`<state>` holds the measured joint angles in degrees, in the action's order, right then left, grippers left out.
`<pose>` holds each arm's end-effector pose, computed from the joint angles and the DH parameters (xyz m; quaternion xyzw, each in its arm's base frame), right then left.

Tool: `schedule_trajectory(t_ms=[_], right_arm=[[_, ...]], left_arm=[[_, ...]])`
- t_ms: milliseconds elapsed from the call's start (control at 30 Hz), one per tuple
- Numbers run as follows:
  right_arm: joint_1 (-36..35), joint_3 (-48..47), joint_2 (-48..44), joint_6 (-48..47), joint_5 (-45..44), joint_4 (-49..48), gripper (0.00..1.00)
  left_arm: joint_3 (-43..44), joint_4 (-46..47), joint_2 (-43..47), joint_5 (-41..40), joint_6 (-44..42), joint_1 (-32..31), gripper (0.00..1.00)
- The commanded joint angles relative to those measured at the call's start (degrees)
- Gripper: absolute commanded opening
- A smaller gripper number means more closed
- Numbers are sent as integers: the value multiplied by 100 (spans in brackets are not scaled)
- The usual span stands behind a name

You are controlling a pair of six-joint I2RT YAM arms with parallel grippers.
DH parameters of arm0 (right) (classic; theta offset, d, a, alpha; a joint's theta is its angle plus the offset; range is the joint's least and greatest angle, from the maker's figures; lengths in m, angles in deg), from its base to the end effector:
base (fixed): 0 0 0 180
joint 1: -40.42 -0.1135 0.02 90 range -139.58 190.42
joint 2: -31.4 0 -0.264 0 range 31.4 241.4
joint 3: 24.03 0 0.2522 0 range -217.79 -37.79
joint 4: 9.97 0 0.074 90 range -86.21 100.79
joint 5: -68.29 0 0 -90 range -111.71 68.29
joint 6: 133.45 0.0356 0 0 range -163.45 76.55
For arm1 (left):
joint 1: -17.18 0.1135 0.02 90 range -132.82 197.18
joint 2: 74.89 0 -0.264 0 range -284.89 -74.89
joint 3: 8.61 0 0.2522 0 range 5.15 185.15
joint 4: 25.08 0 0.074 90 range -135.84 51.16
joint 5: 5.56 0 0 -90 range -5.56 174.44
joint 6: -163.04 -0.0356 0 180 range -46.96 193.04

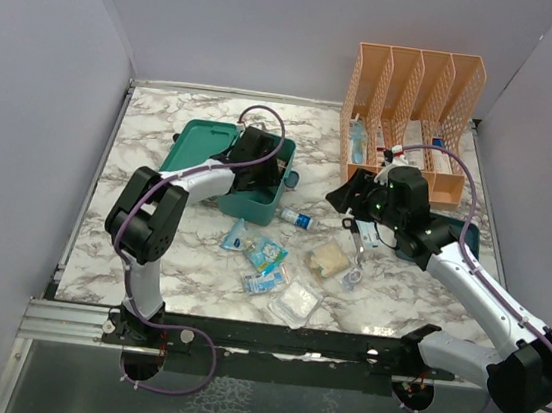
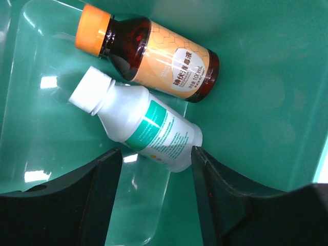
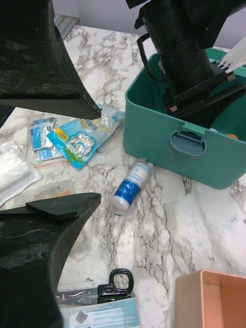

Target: Organize the medicine kit

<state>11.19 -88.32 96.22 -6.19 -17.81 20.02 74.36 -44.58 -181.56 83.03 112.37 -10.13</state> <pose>0.2207 0.1262 0.2945 0.0439 0.8668 0.2965 0.3984 0.3616 -0.1857 0.1900 -0.1009 0.9121 -0.2087 0.3380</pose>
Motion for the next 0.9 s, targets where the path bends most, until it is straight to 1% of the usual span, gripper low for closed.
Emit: schedule_trajectory(t_ms=[0, 133, 233, 333, 467, 600, 700, 800, 867], right_arm=[[-3, -7, -18, -131, 38, -95, 59], [-3, 17, 82, -547, 141, -192, 60], [-3, 98, 371, -1297, 738, -445, 60], [-10, 114, 859, -1684, 833, -500, 60], [-67, 250, 1320, -2108, 920, -1026, 60], [-95, 314, 1752, -2487, 1086, -1383, 60], [-105, 308, 2063, -2834, 1244, -1621, 60], [-121, 224, 2360, -3326, 1650, -1769, 60], [-135, 184, 2544, -3475, 1639, -1891, 60]], left_arm=[[85, -263, 318, -187, -145, 47, 63], [284, -509, 655, -503, -441, 76, 68], [369, -658, 899, -777, -561, 76, 69], [391, -824, 1233, -1008, -638, 77, 70], [243, -839, 1727, -1134, -747, 77, 70], [-96, -637, 2308, -1065, -978, 77, 70], [-564, -252, 2802, -853, -1153, 77, 70], [-1064, 151, 3285, -567, -1381, 77, 70], [-1346, 335, 3607, -511, -1526, 77, 70]])
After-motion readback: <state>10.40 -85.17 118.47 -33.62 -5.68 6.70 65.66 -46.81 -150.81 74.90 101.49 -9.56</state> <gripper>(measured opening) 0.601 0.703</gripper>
